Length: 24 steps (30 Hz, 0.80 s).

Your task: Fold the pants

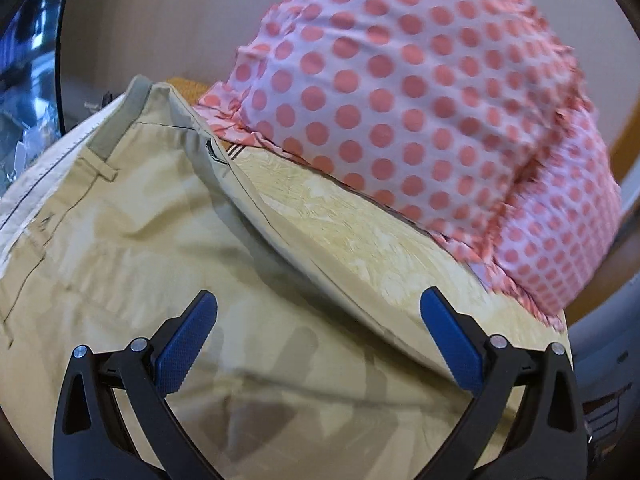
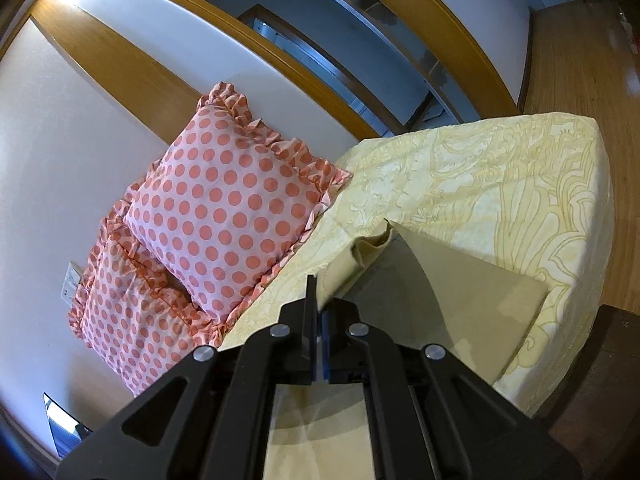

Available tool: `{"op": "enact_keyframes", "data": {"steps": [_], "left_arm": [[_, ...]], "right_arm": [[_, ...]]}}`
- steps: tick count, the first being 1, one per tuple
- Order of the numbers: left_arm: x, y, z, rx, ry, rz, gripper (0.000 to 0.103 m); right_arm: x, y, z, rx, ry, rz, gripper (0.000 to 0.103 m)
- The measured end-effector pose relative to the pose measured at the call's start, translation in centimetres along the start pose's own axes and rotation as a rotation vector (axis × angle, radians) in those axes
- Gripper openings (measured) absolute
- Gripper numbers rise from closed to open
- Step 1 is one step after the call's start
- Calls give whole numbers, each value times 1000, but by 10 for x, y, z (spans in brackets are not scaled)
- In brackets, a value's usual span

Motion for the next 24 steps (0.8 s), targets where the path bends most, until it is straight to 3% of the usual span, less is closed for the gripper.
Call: {"op": "enact_keyframes", "data": {"steps": [2,4,5,6,7,8,12,15,16,20,24], "left_arm": [[-16,-16,3,-36,30,25,95],[-29,-32,11,-55,77,63,79],[-33,-39,17,-39,106,79,63],[-37,-46,23,-13,136,96,37],[-38,-51,32,31,179,114,27],[-37,-50,39,49,204,115,9],[-15,-6,44,50,137,35,7],[29,56,51,108,99,-53,7],[57,79,56,116,85,-85,7],[139,99,77,49,82,-64,7],[186,88,91,28,115,-16,7]], "right_arm": [[-1,-3,0,-2,-4,5,1],[-2,-5,-1,-5,-6,12,1],[-2,-6,-2,-5,-6,12,1],[-2,-6,-2,-4,-2,13,1],[-3,-7,-2,-1,1,14,1],[-3,-8,-1,0,3,16,1],[-7,-7,2,1,27,14,1],[-10,3,4,31,62,-22,1],[-11,5,2,42,66,-28,1],[-10,2,-16,105,46,10,1],[-4,-2,-38,163,14,47,1]]}}
Point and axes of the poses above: each gripper's, at about its wrist camera, not at the fingertips, and y roughly against the way its jaws point, z to its left, x to its underside, the point moved 2 cm from there along -y, roughly the way its jaws point, and after that the axes turned 13 degrees about z, right-handed, at the moved point
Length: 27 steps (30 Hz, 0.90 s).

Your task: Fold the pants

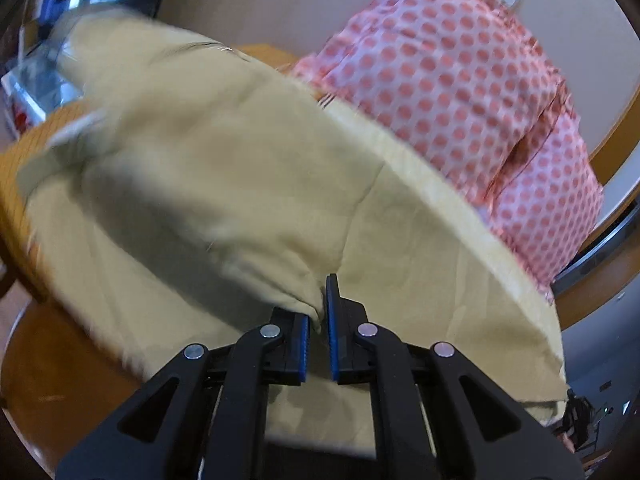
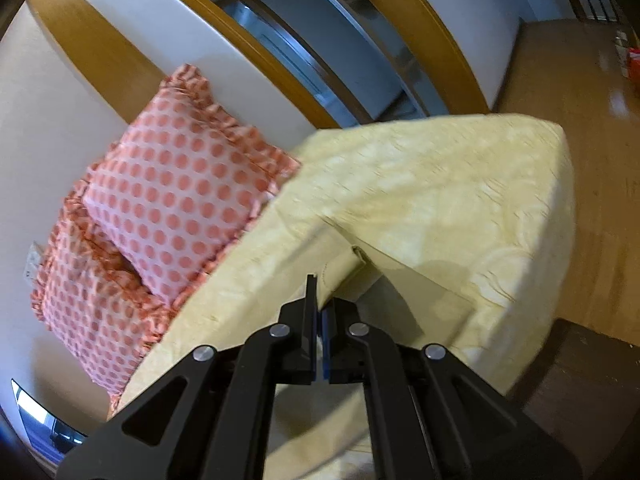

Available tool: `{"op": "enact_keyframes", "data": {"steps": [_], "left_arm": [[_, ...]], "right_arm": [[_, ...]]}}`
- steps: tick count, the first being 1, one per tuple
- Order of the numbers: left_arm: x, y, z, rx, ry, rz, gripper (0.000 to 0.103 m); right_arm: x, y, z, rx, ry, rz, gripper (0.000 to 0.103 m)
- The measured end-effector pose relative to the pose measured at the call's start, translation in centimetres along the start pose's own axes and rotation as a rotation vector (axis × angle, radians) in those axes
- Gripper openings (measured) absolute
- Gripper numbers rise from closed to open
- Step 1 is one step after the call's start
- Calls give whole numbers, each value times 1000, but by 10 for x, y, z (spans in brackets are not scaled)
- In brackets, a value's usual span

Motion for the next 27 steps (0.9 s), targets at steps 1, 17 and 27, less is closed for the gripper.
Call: {"op": "enact_keyframes", "data": {"steps": [1,17,27], "left_arm": [[8,-1,2,-9,0,-1,7],[58,8,2,-102,-117,-120,7],[78,52,-2,-147,-176,-250,23]], "right_arm": [[1,-1,-4,6,-8,4,1],[19,4,-30,132,8,20,4],[9,29,-47,167,-32,-101,44]]}}
Point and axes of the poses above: each gripper's, at about its wrist camera, not at the fingertips, and y roughly against the way its jaws point, z to its left, x to its underside, the point moved 2 cm from there along -y, roughly the way its jaws point, and after that the axes turned 13 degrees about z, right-handed, at the moved point
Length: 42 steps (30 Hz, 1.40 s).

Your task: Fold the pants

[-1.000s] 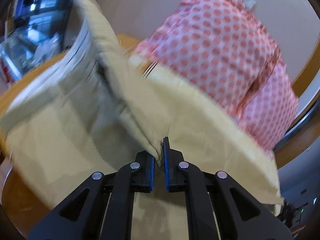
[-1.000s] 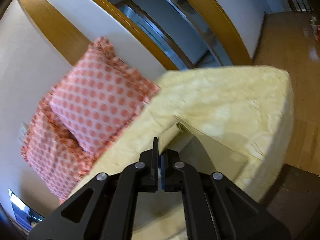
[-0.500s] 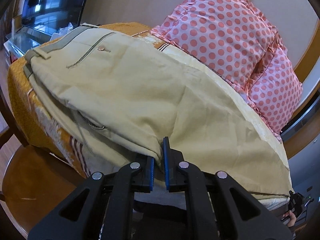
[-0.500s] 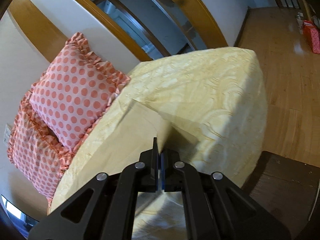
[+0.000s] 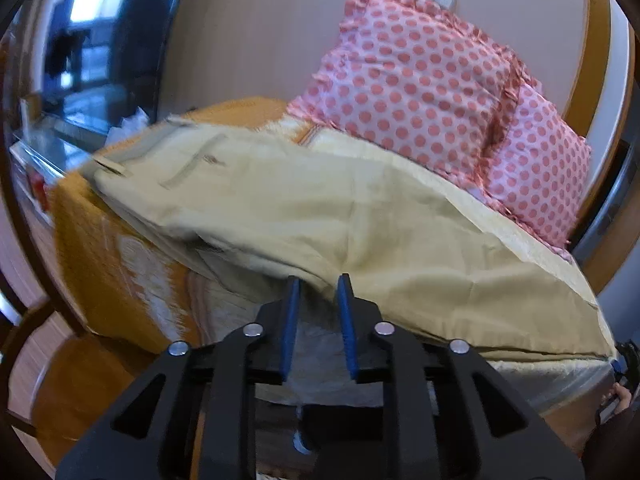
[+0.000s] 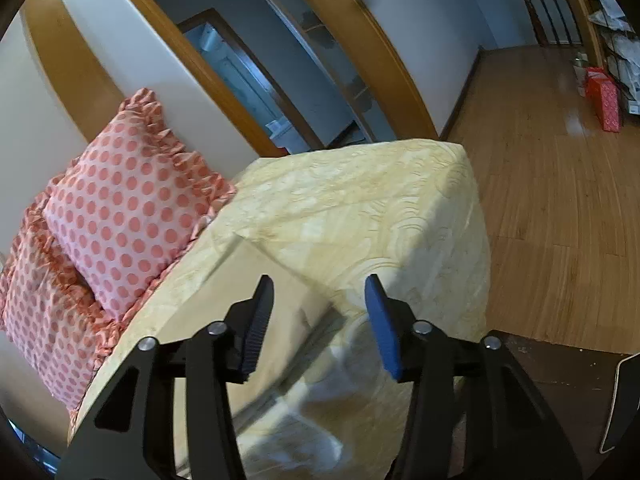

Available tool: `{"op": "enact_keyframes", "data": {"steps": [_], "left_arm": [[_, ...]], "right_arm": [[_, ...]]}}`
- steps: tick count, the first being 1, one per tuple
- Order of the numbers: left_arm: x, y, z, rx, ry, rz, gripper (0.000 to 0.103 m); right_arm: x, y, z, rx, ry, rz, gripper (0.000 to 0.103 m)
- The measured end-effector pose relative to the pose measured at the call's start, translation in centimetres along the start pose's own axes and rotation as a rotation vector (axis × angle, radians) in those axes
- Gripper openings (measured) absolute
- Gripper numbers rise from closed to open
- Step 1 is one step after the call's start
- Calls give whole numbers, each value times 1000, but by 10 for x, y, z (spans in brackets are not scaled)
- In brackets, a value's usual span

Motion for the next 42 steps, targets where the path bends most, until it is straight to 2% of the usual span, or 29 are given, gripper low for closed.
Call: {"op": "enact_keyframes", "data": {"steps": [1,2,3,5,7,9,10,11,13,17,19,20,23,26,28,29,32,33,34,35,36,37,39,41,42], "left_arm": [[-1,7,0,-23,-1,-31,25],[-3,13,0,-35,-3,-64,34],[-5,19,-1,-37,-3,-96,58],[-11,27,-2,-55,-5,-163,81],[-18,24,-6,-71,-27,-183,81],[-23,16,-8,-72,-39,-177,81],[-26,8,-8,-71,-44,-171,81],[-28,3,-8,-69,-46,-164,81],[-29,-10,-6,-74,-47,-147,81],[-24,-37,1,-91,-48,-91,82],[-17,-52,9,-84,-37,-39,83],[-13,-52,9,-92,-58,-63,83],[-7,-54,7,-117,-88,-70,83],[-8,-54,9,-93,-70,-75,86],[-10,-54,8,-87,-61,-75,87],[-10,-54,8,-87,-58,-75,87],[-14,-50,9,-63,-30,-68,87],[-15,-47,11,-50,-15,-69,87],[-15,-41,15,-36,5,-78,87],[-15,-36,18,-36,20,-89,88],[-15,-31,23,-46,32,-100,88],[-15,-24,30,-68,48,-114,88],[-13,-16,45,-104,81,-132,88],[-13,-13,58,-124,114,-137,88],[-13,-13,65,-133,131,-135,88]], "right_arm": [[0,-4,-1,-2,-2,8,43],[2,-3,0,10,18,-12,43],[3,-4,3,22,43,-14,43],[11,-7,10,-2,81,-3,38],[20,-5,15,0,100,-16,38],[31,-1,19,-37,101,-19,37],[35,0,20,-66,95,-15,27],[40,-2,21,-117,85,10,23],[46,-3,26,-148,95,6,20],[46,-12,42,-119,166,12,7],[42,-10,54,-128,189,4,6],[41,-5,64,-142,200,-13,6],[38,7,102,-220,252,-39,6],[52,25,166,-387,359,-32,6],[83,35,224,-541,470,21,5],[97,38,243,-591,516,50,5],[177,38,318,-762,733,227,6],[204,35,334,-784,805,291,9],[242,28,351,-786,918,397,17],[267,23,358,-767,993,467,29],[302,15,363,-726,1096,566,31],[320,11,363,-711,1140,606,31],[332,10,359,-704,1153,603,31],[324,8,360,-673,1130,549,33],[317,4,360,-628,1115,507,35]]}}
Point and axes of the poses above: each gripper's, at about its wrist camera, not at the fingertips, and y roughly against the way its jaws point, z to its left, x to its underside, the point moved 2 cm from there along -y, roughly the way its jaws point, and after that the axes turned 13 degrees about z, right-handed, at the moved point
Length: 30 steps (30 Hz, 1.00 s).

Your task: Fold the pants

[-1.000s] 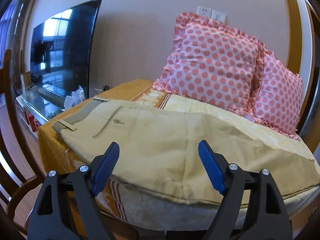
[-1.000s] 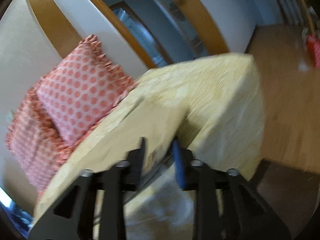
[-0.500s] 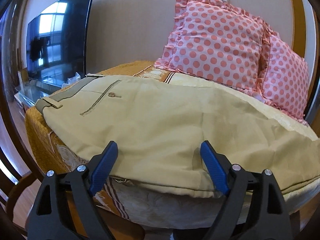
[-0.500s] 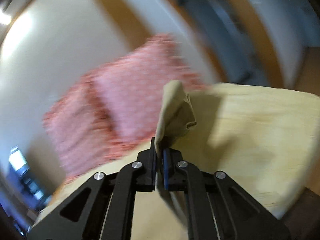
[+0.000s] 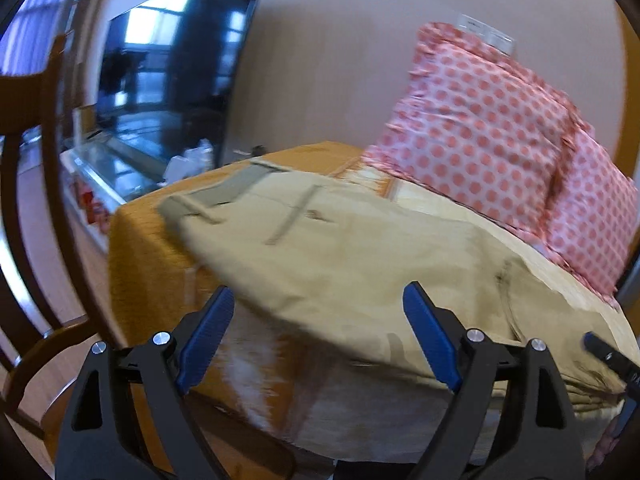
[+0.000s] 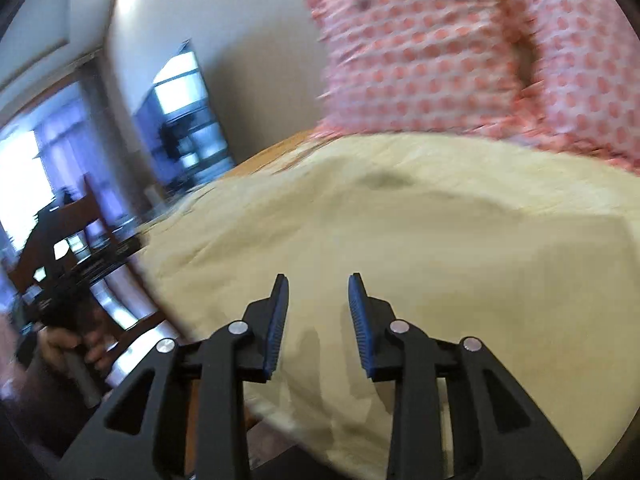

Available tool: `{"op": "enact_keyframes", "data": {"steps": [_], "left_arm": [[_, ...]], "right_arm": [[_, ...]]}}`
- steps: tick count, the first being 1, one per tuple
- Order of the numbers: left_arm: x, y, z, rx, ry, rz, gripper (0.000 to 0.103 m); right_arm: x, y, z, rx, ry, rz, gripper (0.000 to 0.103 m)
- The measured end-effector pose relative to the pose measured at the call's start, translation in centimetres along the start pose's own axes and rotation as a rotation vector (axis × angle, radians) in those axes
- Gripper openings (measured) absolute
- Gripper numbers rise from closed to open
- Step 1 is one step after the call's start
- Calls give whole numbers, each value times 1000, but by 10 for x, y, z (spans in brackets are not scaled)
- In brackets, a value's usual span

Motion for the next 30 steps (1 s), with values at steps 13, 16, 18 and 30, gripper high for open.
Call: {"op": "enact_keyframes", "data": {"steps": [13,16,18,30], "left_arm": [[-17,-25,55,97,259,38,87],[-27,-22,58,104,263,7,87],[-35,-26,62,91,266,7,87],[-36,-40,54,291,276,117,88]], "right_arm": [[15,-22,-9,147,66,60,66],[18,-20,-5,140,69,53,68],[17,-21,-5,136,73,49,69],[19,-22,-2,127,84,31,76]]}}
Point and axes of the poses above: each gripper's, at about its wrist camera, not at the fingertips, and y roughly against the way its jaws point, z to its left, x to its underside, the point moved 2 cm from there along -y, roughly the way its jaws point, and after that the axes turned 13 degrees about z, right-handed, at the moved point
